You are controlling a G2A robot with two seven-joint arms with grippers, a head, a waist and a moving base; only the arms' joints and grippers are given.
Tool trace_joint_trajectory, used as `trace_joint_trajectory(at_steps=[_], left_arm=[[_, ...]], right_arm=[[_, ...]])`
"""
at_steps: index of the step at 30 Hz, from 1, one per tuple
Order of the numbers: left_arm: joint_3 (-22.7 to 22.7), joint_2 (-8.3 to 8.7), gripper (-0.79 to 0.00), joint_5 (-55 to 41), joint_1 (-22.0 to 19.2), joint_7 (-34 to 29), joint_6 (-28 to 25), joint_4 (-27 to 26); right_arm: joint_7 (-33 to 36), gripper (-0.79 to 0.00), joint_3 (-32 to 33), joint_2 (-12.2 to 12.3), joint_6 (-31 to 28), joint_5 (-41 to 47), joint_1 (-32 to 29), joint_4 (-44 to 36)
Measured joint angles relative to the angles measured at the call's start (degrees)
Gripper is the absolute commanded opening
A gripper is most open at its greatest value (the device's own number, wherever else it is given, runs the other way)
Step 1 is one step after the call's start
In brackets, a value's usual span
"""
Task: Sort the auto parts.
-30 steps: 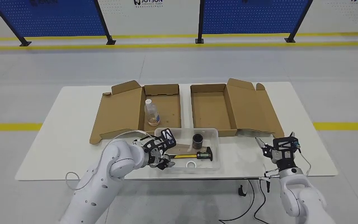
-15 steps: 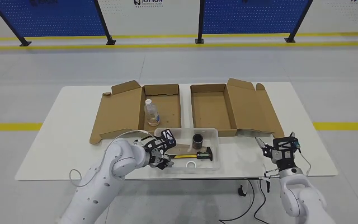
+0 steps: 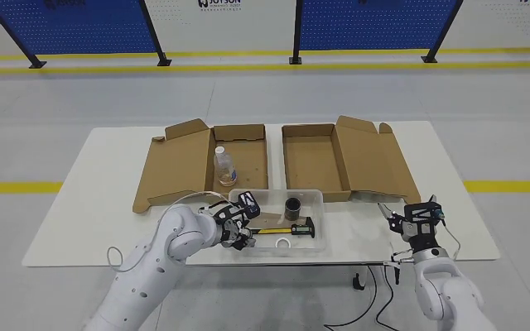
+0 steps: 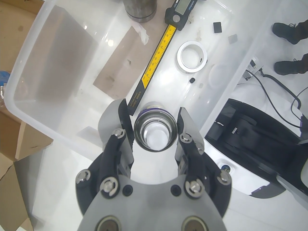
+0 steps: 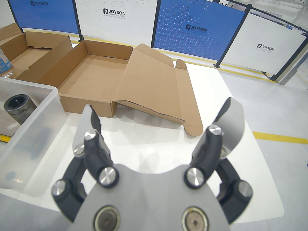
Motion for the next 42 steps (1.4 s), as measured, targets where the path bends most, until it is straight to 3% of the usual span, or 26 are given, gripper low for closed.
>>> trace_joint_trajectory(at_steps=[14,18,21,23,24,42], left_arm=[[2.41,0.19,-0.406,1.40,-1.09,0.45,1.43,1.47],[3.02,0.22,-0.459,1.28,-1.38,0.55,1.60,1.83],[3.34,0.26,-0.591,1.08,-1.62,0.55,1.66,2.01],[3.43,0.31,-0.763,0.91,-1.70,0.70,1.80,2.06],[3.43,0.33,-0.785,0.80,-1.70,0.87,1.86,2.04],[1.86,1.20,-0.785,-0.90,-0.70,5.11,1.78,-0.50]], right_arm=[[0.00,0.000,0.00,0.00,0.00,0.00,0.00,0.00],[0.00,0.000,0.00,0.00,0.00,0.00,0.00,0.00],[0.00,0.000,0.00,0.00,0.00,0.00,0.00,0.00],[0.00,0.000,0.00,0.00,0.00,0.00,0.00,0.00],[0.00,0.000,0.00,0.00,0.00,0.00,0.00,0.00],[0.00,0.000,0.00,0.00,0.00,0.00,0.00,0.00]])
